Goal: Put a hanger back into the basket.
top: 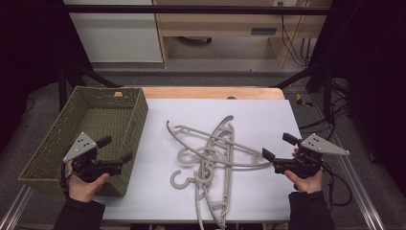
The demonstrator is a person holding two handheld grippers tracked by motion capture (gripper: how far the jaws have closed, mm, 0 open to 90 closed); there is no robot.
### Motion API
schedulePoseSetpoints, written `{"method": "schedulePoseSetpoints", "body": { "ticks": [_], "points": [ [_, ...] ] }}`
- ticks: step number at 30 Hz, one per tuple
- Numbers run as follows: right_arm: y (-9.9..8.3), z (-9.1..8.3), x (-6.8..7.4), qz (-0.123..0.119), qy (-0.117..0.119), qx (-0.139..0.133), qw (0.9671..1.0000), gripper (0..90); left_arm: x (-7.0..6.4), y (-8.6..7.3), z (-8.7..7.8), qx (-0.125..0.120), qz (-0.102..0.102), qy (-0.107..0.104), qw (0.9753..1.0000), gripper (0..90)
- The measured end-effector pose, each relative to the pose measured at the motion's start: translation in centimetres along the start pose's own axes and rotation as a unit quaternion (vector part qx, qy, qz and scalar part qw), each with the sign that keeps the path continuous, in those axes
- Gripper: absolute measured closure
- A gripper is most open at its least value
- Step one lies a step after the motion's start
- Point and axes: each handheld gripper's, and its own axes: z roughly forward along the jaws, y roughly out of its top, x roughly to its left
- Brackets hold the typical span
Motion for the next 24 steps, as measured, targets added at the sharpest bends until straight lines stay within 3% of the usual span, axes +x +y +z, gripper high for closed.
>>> {"method": "schedulePoseSetpoints", "body": {
  "ticks": [10,24],
  "points": [
    [0.1,0.2,0.1,-0.007,0.003,0.017,0.9998,3.1,0.2,0.0,-0.2,-0.002,-0.002,0.002,1.0,5.0],
    [0.1,3.2,1.7,-0.038,0.024,0.074,0.9962,4.1,0.3,-0.1,0.1,0.003,0.003,0.003,1.0,5.0]
  ]
}}
